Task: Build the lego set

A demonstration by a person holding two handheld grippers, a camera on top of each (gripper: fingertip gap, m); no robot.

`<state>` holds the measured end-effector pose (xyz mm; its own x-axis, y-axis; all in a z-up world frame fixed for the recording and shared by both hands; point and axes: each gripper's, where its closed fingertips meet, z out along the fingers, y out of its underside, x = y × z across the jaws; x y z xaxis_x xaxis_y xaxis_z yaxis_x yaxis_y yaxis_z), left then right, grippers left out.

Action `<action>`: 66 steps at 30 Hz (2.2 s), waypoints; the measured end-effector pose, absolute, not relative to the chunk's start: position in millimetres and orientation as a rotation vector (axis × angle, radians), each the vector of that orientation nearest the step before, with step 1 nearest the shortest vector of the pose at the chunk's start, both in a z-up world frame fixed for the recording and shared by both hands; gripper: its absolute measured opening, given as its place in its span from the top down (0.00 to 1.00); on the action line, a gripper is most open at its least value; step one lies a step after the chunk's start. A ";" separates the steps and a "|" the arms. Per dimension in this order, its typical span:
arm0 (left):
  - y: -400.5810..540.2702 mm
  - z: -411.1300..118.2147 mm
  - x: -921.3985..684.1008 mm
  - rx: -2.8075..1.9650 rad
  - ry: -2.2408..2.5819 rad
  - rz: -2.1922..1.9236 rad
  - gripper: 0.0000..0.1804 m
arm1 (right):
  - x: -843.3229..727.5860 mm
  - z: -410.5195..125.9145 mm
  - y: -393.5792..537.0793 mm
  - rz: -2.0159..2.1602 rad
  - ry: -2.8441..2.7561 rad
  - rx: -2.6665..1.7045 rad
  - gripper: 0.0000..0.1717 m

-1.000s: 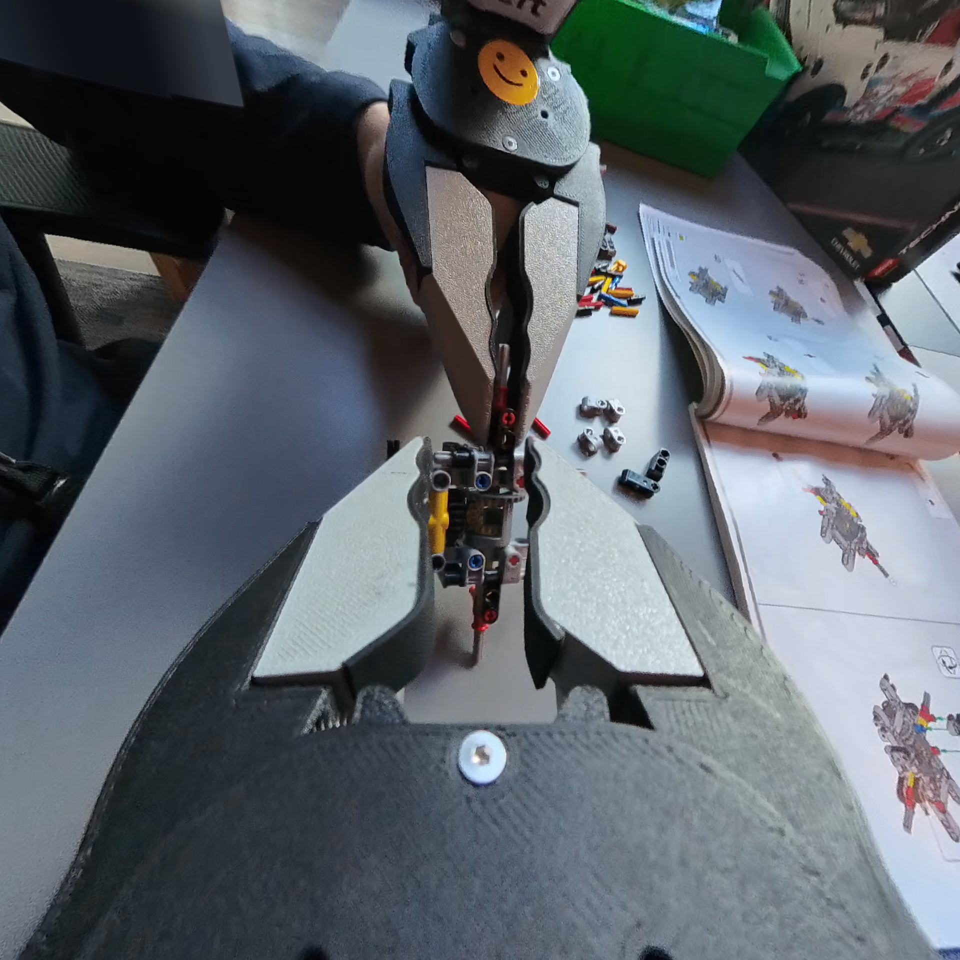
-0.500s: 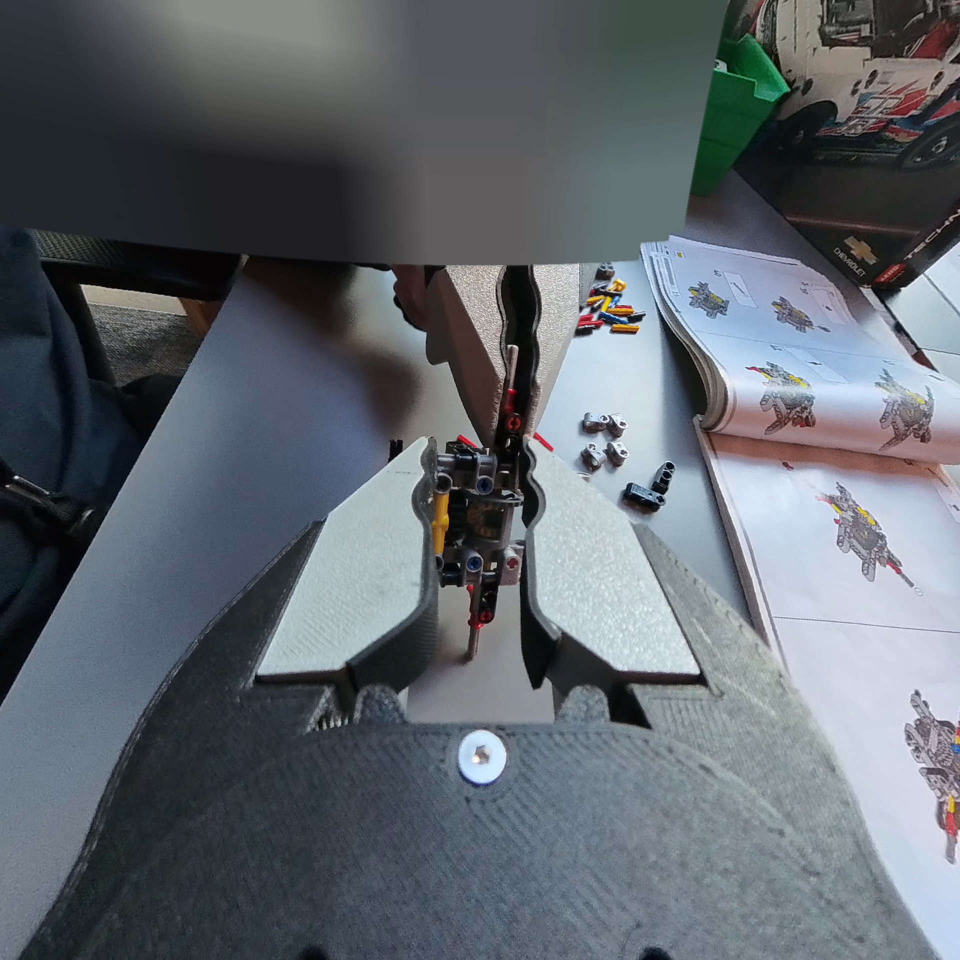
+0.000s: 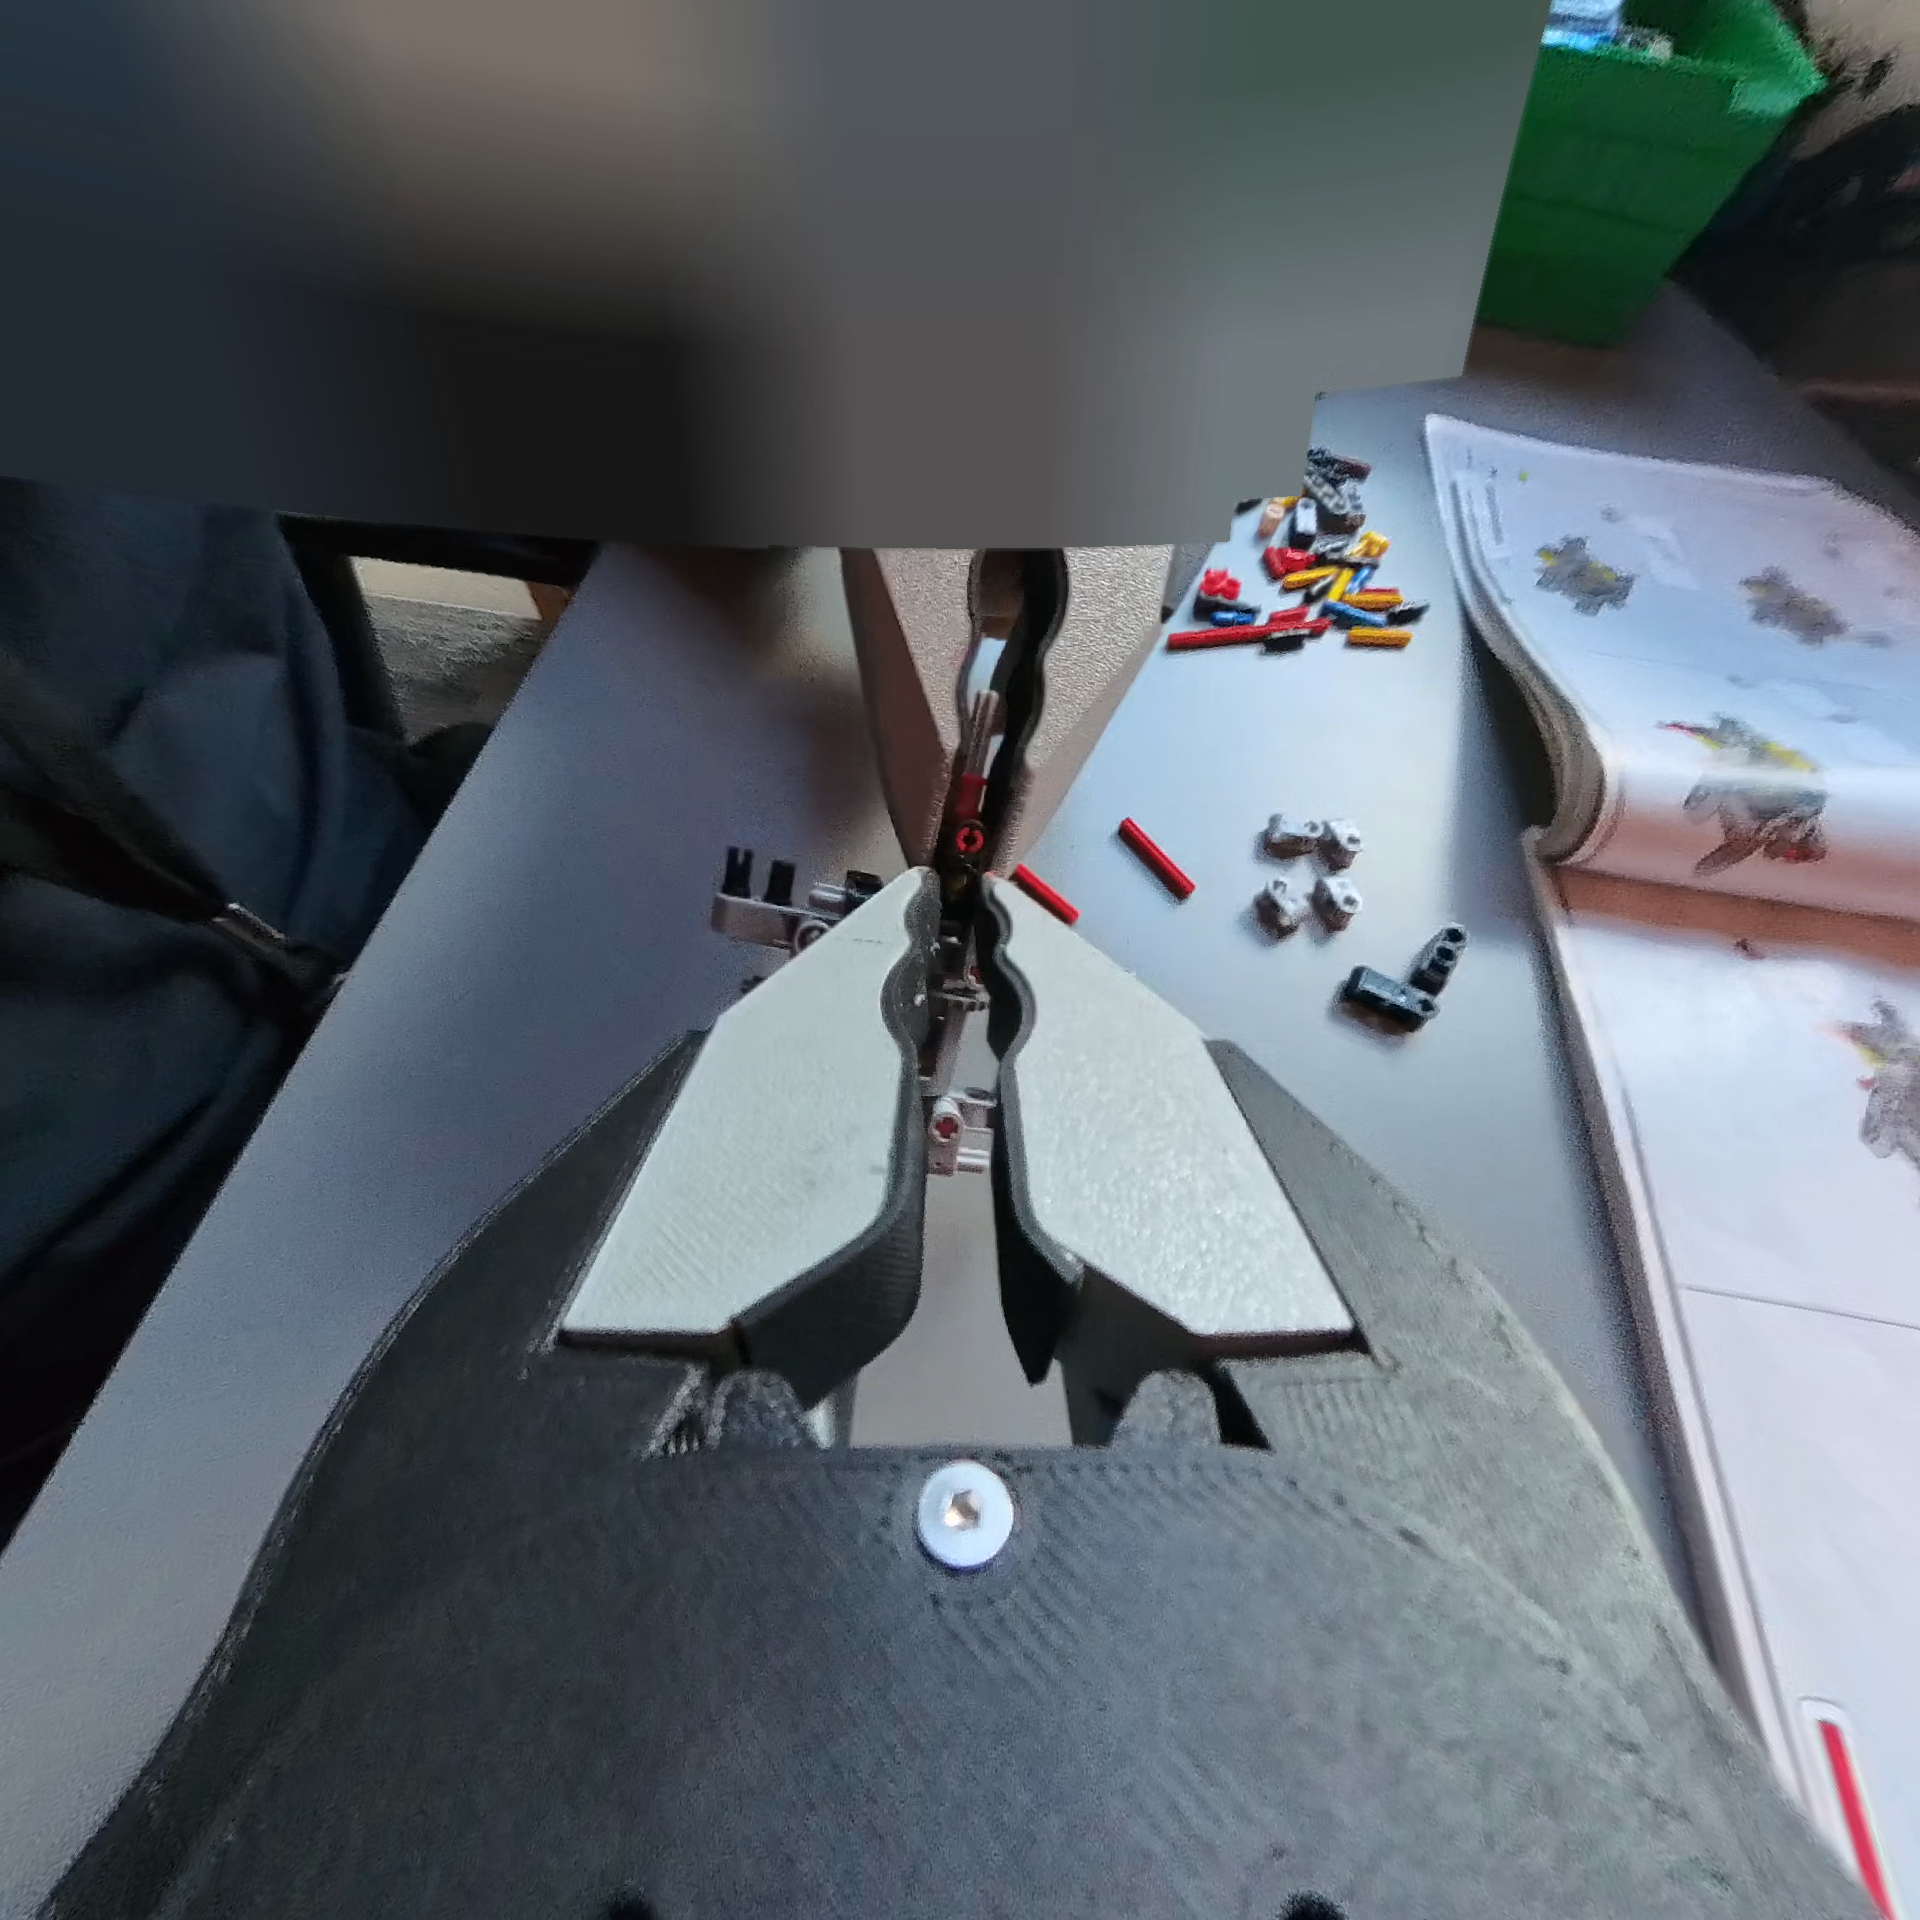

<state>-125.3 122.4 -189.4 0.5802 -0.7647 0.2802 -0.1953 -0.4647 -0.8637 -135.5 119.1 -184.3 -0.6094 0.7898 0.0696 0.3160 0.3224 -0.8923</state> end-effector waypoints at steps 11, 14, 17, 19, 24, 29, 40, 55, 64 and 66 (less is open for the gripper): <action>133.1 -191.5 -128.4 -1.947 0.753 -0.749 0.97 | -134.4 -185.3 117.9 1.145 -2.084 -0.966 0.80; 131.9 -198.1 -126.7 -1.971 0.777 -0.724 0.97 | -138.1 -195.3 121.9 1.025 -2.108 -0.963 0.87; 129.1 -200.3 -122.0 -1.982 0.797 -0.730 0.97 | -136.8 -198.0 121.6 1.044 -2.141 -0.986 0.87; 132.2 -197.9 -123.3 -1.974 0.766 -0.733 0.97 | -134.8 -194.6 119.0 1.034 -2.153 -0.966 0.79; 133.2 -196.3 -127.4 -1.982 0.757 -0.736 0.97 | -131.5 -196.1 119.3 0.967 -2.205 -0.981 0.76; 139.7 -184.4 -132.9 -2.001 0.772 -0.653 0.97 | -135.4 -185.1 123.0 0.938 -2.171 -0.961 0.79; 133.9 -192.2 -129.3 -2.120 0.875 -0.668 0.97 | -131.9 -189.3 120.1 1.239 -2.073 -1.044 0.84; 139.7 -186.8 -125.9 -2.265 0.987 -0.615 0.97 | -128.8 -186.0 126.0 1.102 -1.953 -0.937 0.84; 124.6 -207.8 -124.9 -2.287 0.941 -0.593 0.97 | -126.9 -207.8 112.7 0.973 -2.043 -0.904 0.84; 124.7 -208.4 -126.2 -2.272 0.914 -0.620 0.97 | -127.9 -208.5 112.3 0.968 -2.038 -0.902 0.84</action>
